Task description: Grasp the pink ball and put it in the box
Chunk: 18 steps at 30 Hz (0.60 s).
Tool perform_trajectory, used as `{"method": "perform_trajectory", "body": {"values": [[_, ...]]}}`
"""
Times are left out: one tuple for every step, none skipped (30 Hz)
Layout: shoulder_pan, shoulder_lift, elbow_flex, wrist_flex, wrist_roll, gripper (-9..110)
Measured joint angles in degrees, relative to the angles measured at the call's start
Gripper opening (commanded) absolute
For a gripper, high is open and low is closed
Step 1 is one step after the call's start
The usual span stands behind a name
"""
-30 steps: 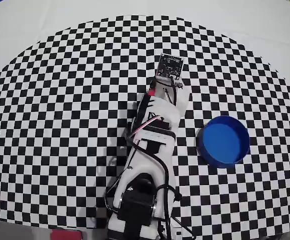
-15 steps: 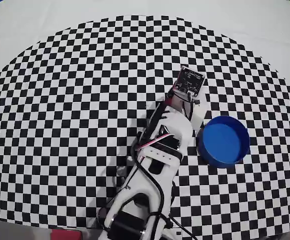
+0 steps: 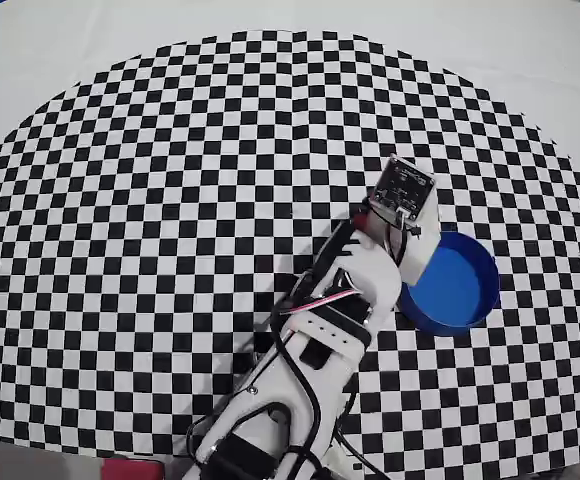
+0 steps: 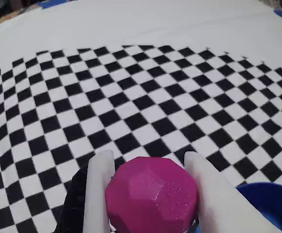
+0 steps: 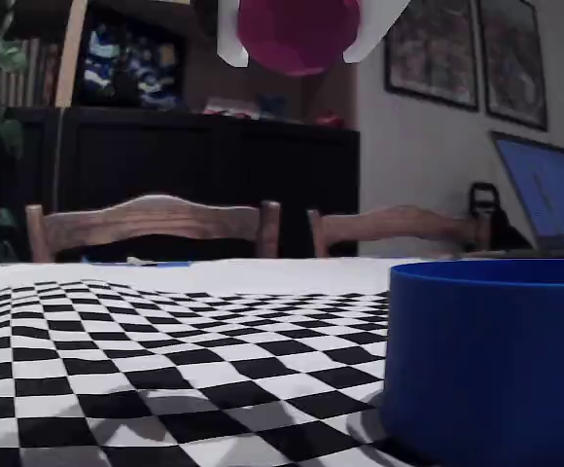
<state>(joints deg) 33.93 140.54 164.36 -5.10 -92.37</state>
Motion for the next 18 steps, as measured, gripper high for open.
{"method": "perform_trajectory", "body": {"values": [[0.4, 0.3, 0.1, 0.0, 0.0, 0], [0.4, 0.5, 0.3, 0.0, 0.0, 0], [1.0, 0.9, 0.4, 0.0, 0.0, 0], [1.6, 1.1, 0.6, 0.0, 0.0, 0], [1.8, 1.5, 0.9, 0.0, 0.0, 0], [2.3, 1.9, 1.1, 0.0, 0.0, 0], [2.9, 2.2, 1.4, 0.0, 0.0, 0], [3.3, 2.5, 1.7, 0.0, 0.0, 0], [3.8, 2.7, 1.9, 0.0, 0.0, 0], [4.2, 3.1, 2.2, 0.0, 0.0, 0], [4.7, 3.2, 2.2, 0.0, 0.0, 0], [5.0, 3.2, 2.4, 0.0, 0.0, 0], [5.4, 3.4, 2.5, 0.0, 0.0, 0], [5.9, 3.7, 2.5, 0.0, 0.0, 0], [6.2, 4.0, 2.7, 0.0, 0.0, 0], [6.5, 4.2, 3.1, 0.0, 0.0, 0], [6.9, 4.5, 3.3, 0.0, 0.0, 0], [7.4, 4.8, 3.4, 0.0, 0.0, 0]]}}
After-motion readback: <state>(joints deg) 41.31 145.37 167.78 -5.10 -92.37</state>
